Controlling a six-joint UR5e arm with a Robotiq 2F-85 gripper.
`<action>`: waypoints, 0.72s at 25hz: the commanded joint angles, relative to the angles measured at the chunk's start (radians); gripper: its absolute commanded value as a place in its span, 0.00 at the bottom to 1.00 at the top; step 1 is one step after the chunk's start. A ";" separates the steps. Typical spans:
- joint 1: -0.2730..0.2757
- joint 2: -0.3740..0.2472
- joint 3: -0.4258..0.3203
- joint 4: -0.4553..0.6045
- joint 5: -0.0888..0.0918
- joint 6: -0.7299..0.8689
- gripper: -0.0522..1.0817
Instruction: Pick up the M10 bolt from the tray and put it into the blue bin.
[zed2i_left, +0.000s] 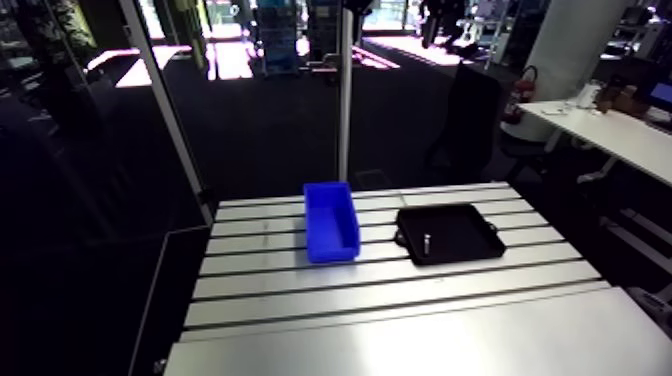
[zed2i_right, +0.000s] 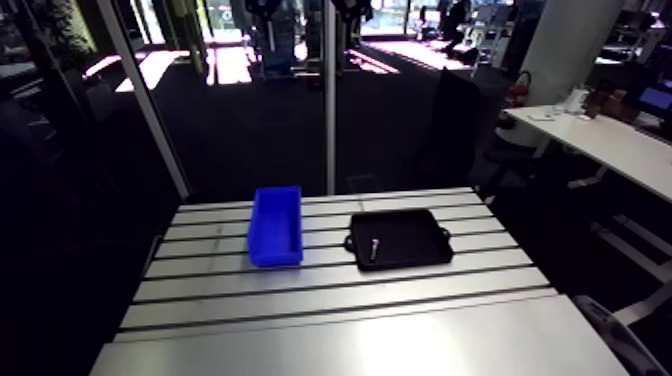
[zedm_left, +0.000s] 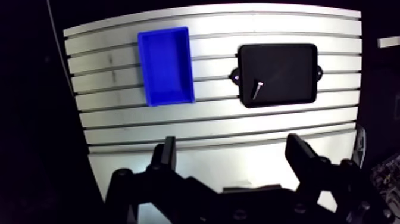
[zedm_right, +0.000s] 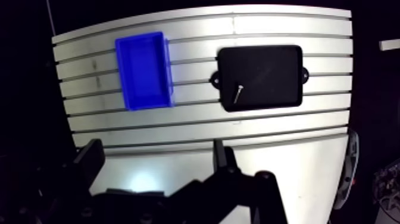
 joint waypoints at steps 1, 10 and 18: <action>0.029 -0.014 0.006 -0.008 -0.044 0.017 0.05; 0.029 -0.012 0.009 -0.009 -0.046 0.017 0.05; 0.008 -0.015 0.087 -0.064 -0.048 0.023 0.05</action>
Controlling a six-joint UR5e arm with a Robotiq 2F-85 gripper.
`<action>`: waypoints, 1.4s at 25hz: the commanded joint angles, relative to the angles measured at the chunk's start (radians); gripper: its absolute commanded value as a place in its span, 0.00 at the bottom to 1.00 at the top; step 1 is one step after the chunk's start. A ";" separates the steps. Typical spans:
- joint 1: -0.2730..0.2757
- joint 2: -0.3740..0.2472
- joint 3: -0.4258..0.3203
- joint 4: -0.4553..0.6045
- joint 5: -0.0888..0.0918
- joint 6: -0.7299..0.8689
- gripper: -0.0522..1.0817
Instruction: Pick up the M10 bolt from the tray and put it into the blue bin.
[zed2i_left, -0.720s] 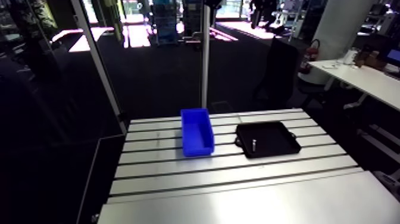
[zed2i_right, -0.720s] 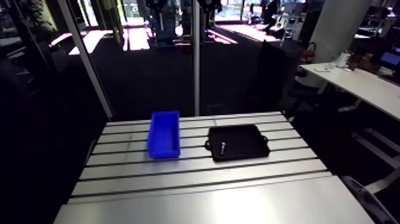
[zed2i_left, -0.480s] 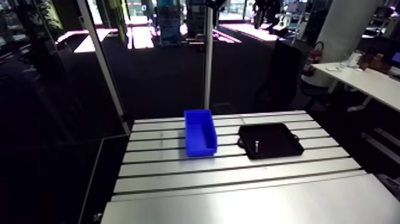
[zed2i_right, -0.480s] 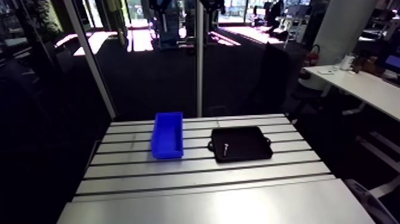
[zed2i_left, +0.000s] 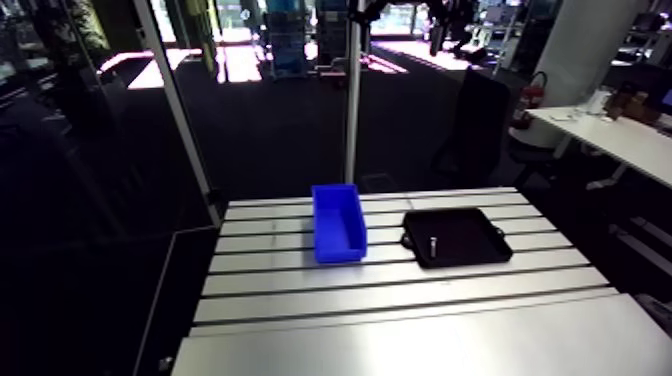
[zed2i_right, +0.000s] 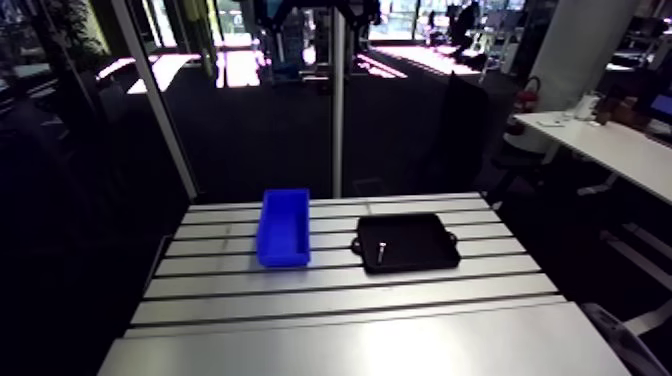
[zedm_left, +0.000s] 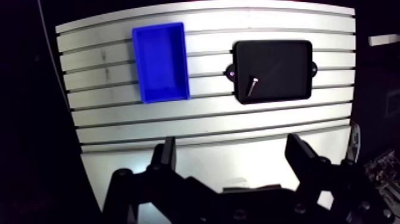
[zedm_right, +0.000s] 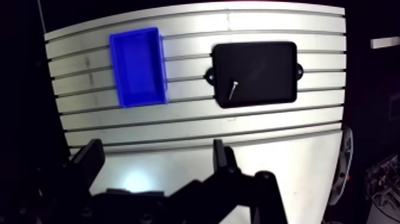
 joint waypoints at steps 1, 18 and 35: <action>-0.037 -0.006 0.073 -0.060 -0.002 0.003 0.05; -0.215 0.028 0.321 -0.337 0.014 -0.003 0.05; -0.243 0.123 0.427 -0.445 0.009 0.003 0.18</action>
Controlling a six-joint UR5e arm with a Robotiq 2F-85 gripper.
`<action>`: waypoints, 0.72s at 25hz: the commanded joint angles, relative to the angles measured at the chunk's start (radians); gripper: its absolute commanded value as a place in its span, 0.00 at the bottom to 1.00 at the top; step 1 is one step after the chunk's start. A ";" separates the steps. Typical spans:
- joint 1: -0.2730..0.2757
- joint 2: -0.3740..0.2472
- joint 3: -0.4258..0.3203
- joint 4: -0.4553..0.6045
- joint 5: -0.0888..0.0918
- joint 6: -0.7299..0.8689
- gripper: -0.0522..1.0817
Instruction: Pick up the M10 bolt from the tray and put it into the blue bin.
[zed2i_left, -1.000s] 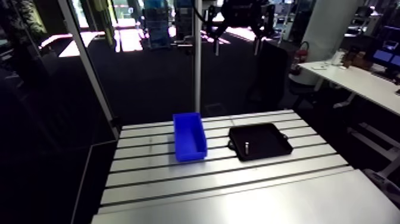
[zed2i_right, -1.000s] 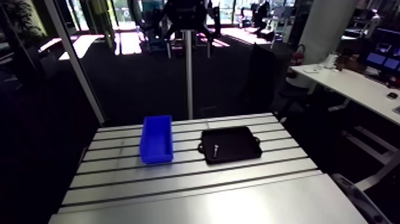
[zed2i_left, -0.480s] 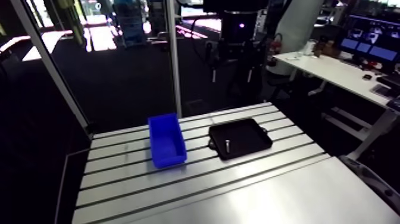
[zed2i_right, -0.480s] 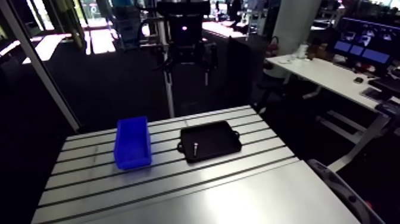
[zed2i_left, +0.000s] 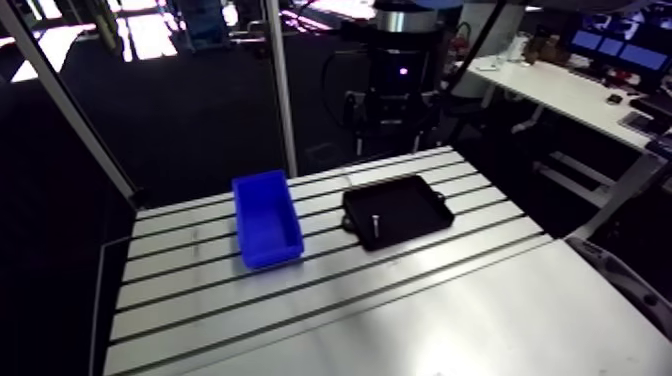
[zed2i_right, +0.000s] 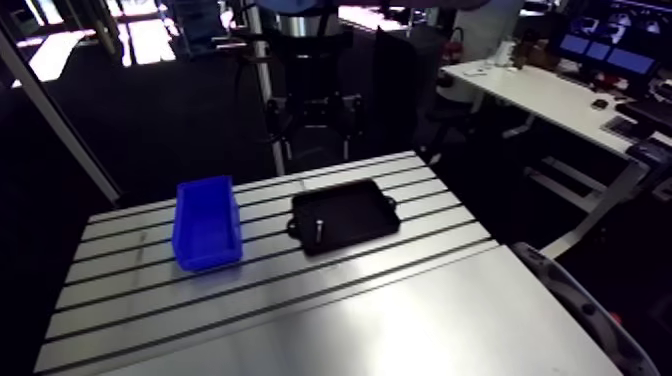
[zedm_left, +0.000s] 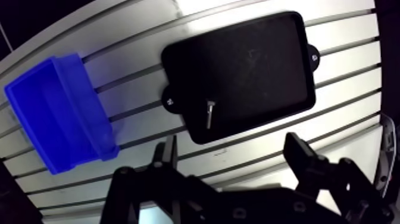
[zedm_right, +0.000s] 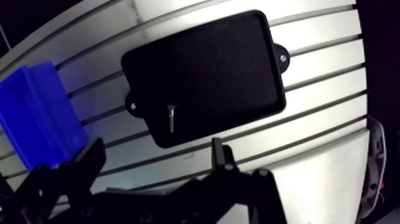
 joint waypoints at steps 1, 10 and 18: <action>-0.005 0.010 0.044 -0.017 -0.003 0.005 0.24; -0.003 0.021 0.122 -0.117 -0.001 0.026 0.40; -0.005 0.041 0.173 -0.172 0.002 0.055 0.42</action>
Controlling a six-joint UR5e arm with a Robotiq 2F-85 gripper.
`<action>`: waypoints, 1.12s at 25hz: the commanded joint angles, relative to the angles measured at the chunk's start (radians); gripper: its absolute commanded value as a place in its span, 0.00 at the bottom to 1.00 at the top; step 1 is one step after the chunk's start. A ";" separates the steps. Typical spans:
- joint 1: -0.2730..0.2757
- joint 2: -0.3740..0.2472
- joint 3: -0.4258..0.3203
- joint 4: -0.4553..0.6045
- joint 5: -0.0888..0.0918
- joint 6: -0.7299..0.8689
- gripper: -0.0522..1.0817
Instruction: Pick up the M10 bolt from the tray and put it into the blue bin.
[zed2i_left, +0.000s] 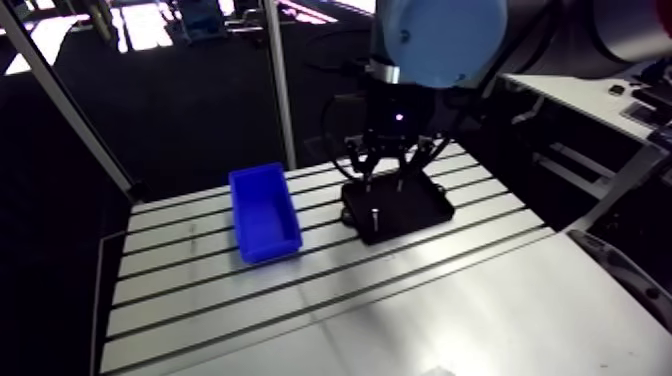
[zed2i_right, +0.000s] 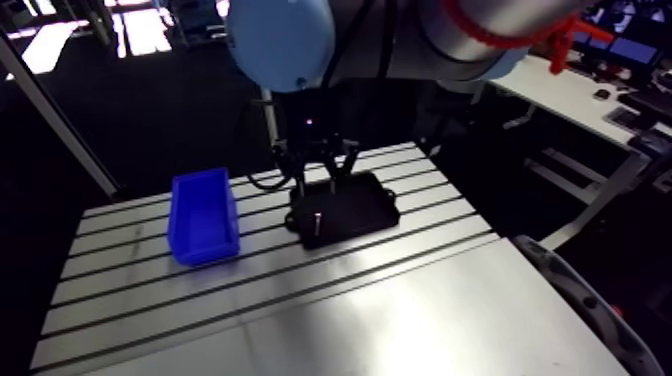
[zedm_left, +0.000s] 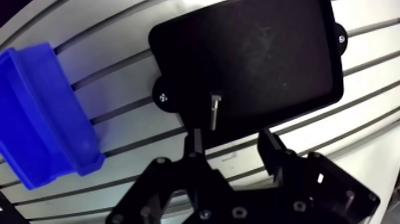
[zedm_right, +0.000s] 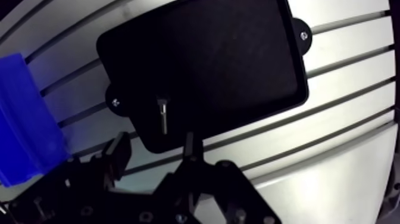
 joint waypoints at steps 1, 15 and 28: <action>-0.001 0.013 0.035 -0.035 0.002 0.028 0.42; -0.002 0.036 0.075 -0.064 0.000 0.074 0.44; -0.001 0.070 0.073 -0.106 0.000 0.074 0.48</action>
